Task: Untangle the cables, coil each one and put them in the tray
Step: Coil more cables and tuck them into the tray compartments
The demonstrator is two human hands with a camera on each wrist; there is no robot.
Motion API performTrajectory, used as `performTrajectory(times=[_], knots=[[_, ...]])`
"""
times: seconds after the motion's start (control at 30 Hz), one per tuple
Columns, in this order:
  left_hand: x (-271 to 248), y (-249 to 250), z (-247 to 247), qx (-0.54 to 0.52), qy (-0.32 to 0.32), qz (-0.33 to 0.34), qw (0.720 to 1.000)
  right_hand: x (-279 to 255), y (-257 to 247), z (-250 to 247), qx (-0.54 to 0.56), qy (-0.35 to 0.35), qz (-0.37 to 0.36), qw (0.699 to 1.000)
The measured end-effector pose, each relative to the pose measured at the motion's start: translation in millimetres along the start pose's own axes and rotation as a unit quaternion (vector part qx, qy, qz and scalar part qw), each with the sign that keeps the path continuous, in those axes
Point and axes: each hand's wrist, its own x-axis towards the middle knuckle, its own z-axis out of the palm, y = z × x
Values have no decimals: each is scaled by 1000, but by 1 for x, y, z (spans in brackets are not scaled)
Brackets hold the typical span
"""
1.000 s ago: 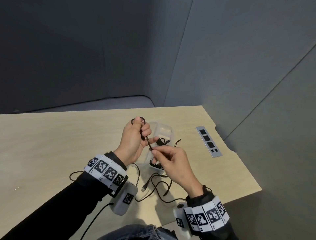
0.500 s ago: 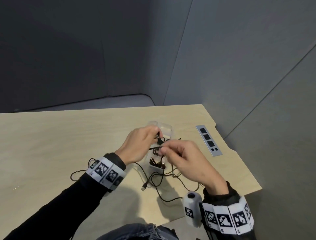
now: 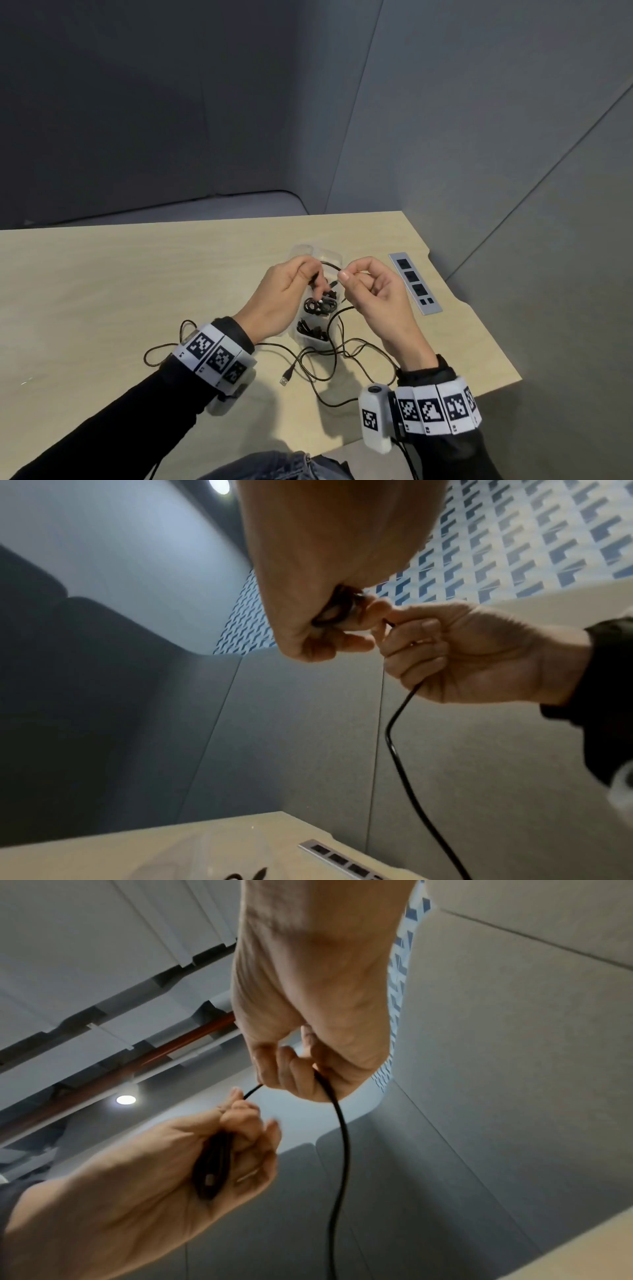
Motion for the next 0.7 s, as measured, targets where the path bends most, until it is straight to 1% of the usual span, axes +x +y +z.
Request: performTrajectory(times=[0.07,0.1,0.17,0.23,0.37,0.43,0.47,0.53,0.6,0.63,0.67,0.7], knots=[[3,1,3,-125,62,-37,989,-1,5,2,24,22,5,999],[4,4,4,-162,86,-53,982,-1,9,4,35,26,11,999],[5,11,5,-200,120,-65,970,-2,18,9,49,8,31,998],[6,16,5,-236,151,-65,958,-4,25,18,43,-25,51,997],[9,16,5,-274,200,-93,936,-3,34,34,-76,-91,53,992],[11,14,3,-295,223,-99,924,-3,40,40,-138,-136,57,979],[13,14,1,-293,229,-102,923,-4,42,43,-170,-157,62,971],[16,12,-3,-253,220,-112,936,-7,44,44,-240,-197,77,947],[17,9,-11,-165,191,-105,962,-12,40,42,-306,-233,71,921],[17,5,-16,-86,171,-83,978,-13,36,39,-326,-245,56,911],[16,1,-21,12,143,-57,988,-15,29,35,-334,-249,40,908],[14,-4,-24,111,108,-30,987,-16,23,31,-328,-240,25,913]])
